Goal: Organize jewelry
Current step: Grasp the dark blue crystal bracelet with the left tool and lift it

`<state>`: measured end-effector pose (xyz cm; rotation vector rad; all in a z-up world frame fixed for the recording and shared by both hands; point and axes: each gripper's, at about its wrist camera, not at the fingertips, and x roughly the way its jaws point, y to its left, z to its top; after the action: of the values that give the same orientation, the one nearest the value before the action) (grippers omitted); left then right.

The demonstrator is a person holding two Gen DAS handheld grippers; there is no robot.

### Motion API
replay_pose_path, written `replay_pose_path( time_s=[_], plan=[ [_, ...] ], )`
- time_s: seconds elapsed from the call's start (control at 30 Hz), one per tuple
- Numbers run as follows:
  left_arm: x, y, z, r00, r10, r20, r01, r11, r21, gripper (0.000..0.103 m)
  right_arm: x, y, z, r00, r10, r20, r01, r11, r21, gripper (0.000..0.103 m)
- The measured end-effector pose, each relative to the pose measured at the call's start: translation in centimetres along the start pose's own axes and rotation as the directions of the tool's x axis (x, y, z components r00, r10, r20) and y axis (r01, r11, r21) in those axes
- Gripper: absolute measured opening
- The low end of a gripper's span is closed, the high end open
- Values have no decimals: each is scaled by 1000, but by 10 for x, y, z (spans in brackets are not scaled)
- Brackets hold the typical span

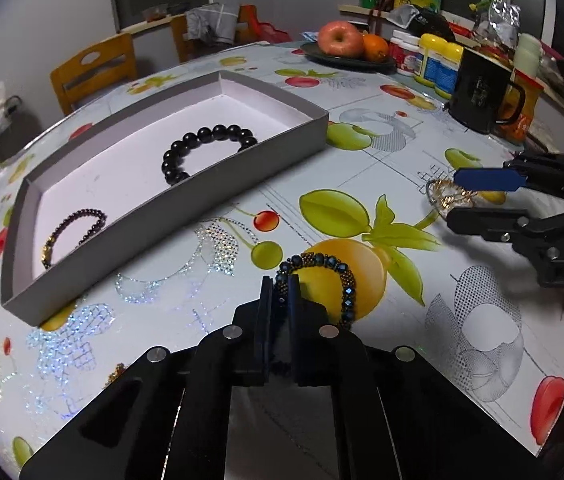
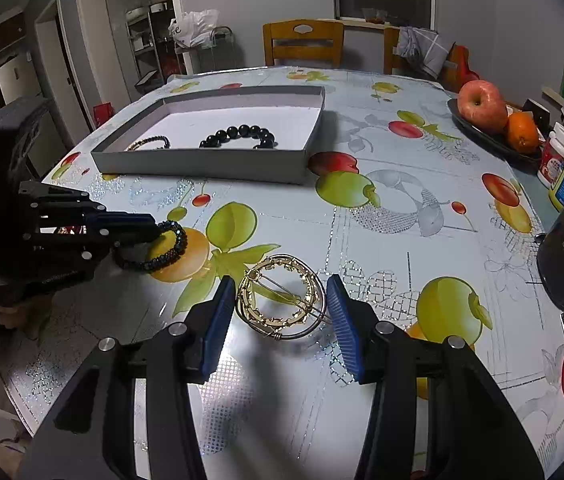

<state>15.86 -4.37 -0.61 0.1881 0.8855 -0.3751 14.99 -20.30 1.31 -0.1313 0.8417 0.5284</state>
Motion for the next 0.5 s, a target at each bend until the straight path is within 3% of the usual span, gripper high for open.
replay_pose_path(
  time_s=[0.2,0.5],
  plan=[
    [-5,1,-5,1000,-15,0,15,1000,-5,8,10,3,-6,999,-1,-53,0,1000,-14,47],
    [-17,7,-9,1000,-15,25,16,1000,-21,8,9,11,-6,999,0,-47,-1,999,-34,49]
  ],
)
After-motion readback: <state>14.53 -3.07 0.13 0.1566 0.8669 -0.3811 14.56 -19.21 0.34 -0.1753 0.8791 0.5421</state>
